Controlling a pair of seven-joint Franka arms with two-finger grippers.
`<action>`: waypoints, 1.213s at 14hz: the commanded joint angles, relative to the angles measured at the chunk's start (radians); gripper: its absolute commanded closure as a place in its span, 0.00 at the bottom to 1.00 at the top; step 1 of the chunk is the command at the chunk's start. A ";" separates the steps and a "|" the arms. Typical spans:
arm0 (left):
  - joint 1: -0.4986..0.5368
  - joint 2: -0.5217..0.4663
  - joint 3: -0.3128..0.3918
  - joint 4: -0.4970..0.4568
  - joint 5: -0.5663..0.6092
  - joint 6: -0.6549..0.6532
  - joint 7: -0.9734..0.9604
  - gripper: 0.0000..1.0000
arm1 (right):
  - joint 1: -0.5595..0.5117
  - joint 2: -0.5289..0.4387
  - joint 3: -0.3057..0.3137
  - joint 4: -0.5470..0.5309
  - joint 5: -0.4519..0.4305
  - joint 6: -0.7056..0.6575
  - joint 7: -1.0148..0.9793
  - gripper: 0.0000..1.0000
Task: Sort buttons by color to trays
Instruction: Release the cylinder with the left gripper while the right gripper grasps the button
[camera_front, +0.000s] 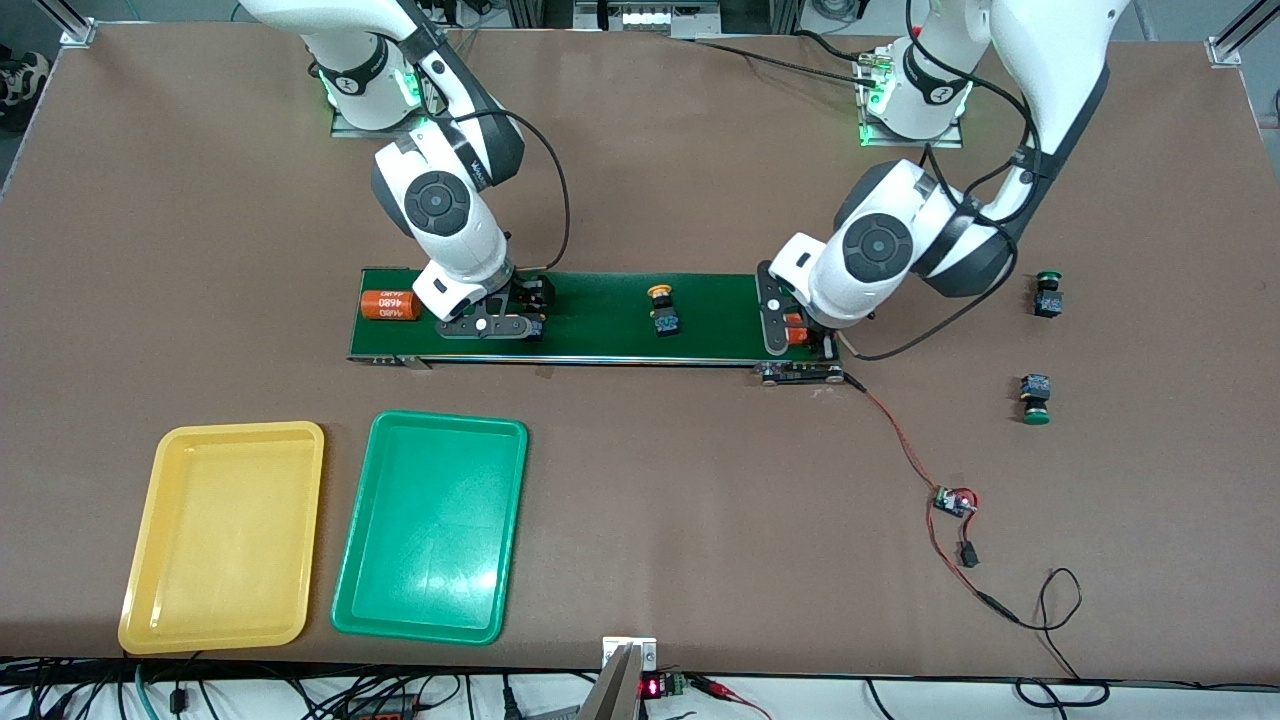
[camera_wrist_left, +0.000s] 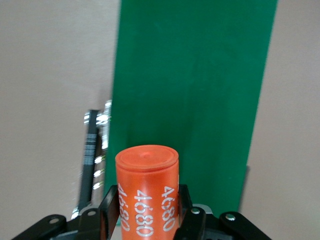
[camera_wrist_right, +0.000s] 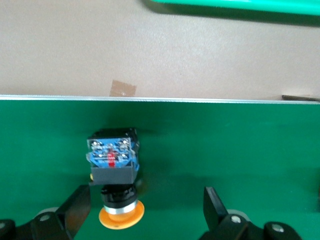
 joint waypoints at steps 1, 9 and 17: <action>-0.001 0.002 -0.039 -0.058 0.004 0.073 -0.035 0.83 | 0.014 0.019 -0.013 0.026 -0.022 0.003 0.024 0.00; -0.001 -0.032 -0.047 -0.118 0.010 0.201 -0.020 0.00 | 0.023 0.058 -0.019 0.031 -0.038 0.007 0.027 0.19; 0.073 -0.208 -0.004 -0.063 -0.162 -0.004 -0.096 0.00 | 0.008 -0.015 -0.101 0.082 -0.052 -0.052 -0.008 1.00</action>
